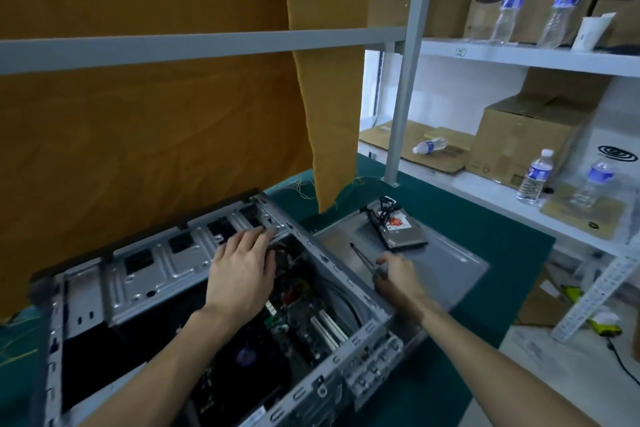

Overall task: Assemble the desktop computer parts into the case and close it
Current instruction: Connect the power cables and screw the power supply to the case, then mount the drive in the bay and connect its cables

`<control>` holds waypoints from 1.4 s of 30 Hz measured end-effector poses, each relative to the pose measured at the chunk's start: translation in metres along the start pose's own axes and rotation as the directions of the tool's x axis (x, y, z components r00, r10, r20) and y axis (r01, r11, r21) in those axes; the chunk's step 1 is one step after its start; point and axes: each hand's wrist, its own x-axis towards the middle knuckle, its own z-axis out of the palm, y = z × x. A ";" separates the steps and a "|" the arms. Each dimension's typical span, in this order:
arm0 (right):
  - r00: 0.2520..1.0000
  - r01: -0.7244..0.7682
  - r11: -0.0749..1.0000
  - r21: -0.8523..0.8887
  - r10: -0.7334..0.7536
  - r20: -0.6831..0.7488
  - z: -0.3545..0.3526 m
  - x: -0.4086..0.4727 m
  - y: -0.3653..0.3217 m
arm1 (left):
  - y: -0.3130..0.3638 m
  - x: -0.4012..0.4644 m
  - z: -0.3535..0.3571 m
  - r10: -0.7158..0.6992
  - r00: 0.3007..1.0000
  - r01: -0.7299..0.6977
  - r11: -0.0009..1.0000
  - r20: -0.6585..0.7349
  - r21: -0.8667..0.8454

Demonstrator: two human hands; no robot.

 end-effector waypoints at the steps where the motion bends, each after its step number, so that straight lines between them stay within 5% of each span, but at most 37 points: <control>1: 1.000 0.010 0.999 -0.039 -0.009 0.017 0.001 0.008 -0.002 | -0.001 0.001 0.000 -0.001 1.000 0.001 1.000 -0.007 -0.001; 7: 0.966 0.090 0.935 -0.343 -0.165 -0.198 -0.021 0.062 -0.019 | 0.002 0.009 -0.001 -0.047 0.998 0.046 0.998 -0.030 -0.033; 13: 0.999 0.043 0.855 -0.516 -0.050 0.002 -0.024 0.110 -0.018 | 0.001 0.010 -0.005 -0.036 0.999 0.035 0.996 -0.017 -0.083; 19: 0.983 0.094 0.809 -0.580 -0.169 -0.076 -0.016 0.115 -0.004 | -0.007 0.010 -0.011 -0.033 0.999 0.032 0.989 -0.003 -0.145; 25: 0.964 0.239 0.873 -0.425 -0.267 -0.007 -0.025 0.119 0.003 | -0.009 0.008 -0.009 -0.038 0.999 0.038 0.989 0.003 -0.145; 30: 0.997 -0.028 0.902 -0.431 0.053 0.048 -0.025 0.113 0.009 | -0.011 0.008 -0.007 -0.033 0.999 0.034 0.991 0.016 -0.129; 42: 0.978 -0.202 0.955 -0.217 0.183 -0.101 -0.032 0.086 0.008 | -0.011 0.008 -0.003 -0.027 1.000 0.028 0.992 0.011 -0.119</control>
